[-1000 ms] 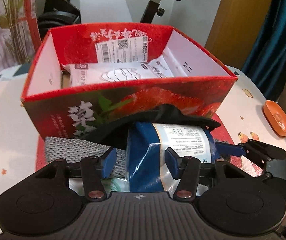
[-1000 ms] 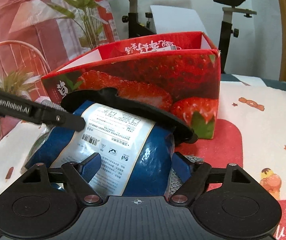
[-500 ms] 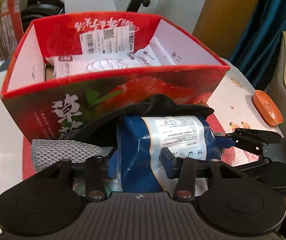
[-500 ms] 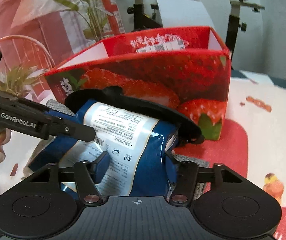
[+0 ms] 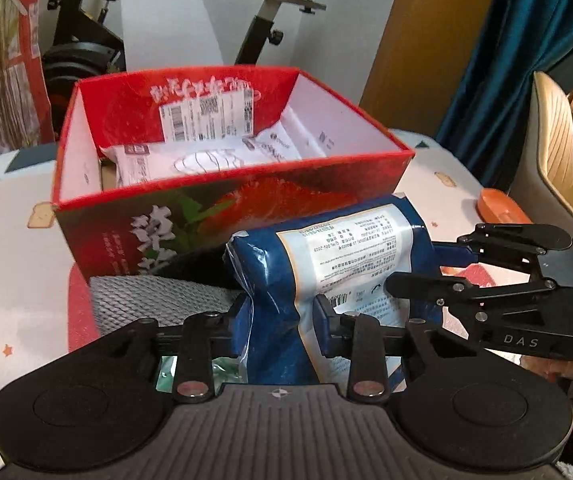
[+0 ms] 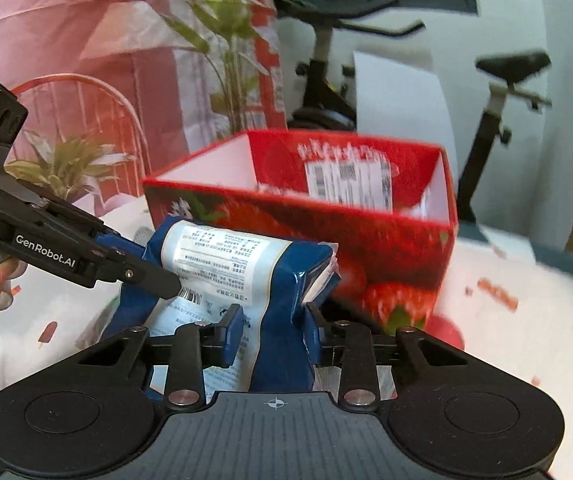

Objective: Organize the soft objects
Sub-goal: 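Lift the blue-and-white package with the right gripper over the red box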

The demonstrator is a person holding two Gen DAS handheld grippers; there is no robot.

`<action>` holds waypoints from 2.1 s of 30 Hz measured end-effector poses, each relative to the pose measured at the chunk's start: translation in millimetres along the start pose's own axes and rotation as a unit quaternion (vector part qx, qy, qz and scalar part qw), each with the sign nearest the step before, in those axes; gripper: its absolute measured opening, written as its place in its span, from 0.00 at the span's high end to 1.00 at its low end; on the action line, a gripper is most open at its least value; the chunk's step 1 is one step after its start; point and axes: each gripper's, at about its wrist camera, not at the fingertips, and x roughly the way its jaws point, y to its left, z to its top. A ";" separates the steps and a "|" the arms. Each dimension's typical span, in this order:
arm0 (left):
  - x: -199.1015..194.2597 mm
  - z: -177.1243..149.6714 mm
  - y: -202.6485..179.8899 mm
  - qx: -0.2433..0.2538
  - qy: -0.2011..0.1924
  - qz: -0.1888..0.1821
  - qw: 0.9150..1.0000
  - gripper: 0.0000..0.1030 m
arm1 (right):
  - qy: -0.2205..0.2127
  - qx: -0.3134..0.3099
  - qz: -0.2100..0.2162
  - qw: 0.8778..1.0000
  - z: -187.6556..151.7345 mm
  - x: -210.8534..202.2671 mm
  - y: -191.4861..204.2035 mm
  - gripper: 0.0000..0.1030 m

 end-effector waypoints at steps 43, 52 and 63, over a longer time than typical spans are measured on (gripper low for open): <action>53.2 112.5 46.6 0.022 -0.067 0.128 0.989 0.67 | -0.003 -0.220 -0.093 0.971 135.4 132.1 -5.2 0.77; 62.5 108.7 58.4 0.023 -0.025 0.117 0.993 0.67 | 0.071 -0.072 -0.059 0.993 132.4 147.3 -30.5 0.81; 53.6 107.7 59.3 0.014 -0.027 0.126 0.992 0.63 | 0.100 0.003 -0.065 0.993 130.5 158.5 -37.7 0.80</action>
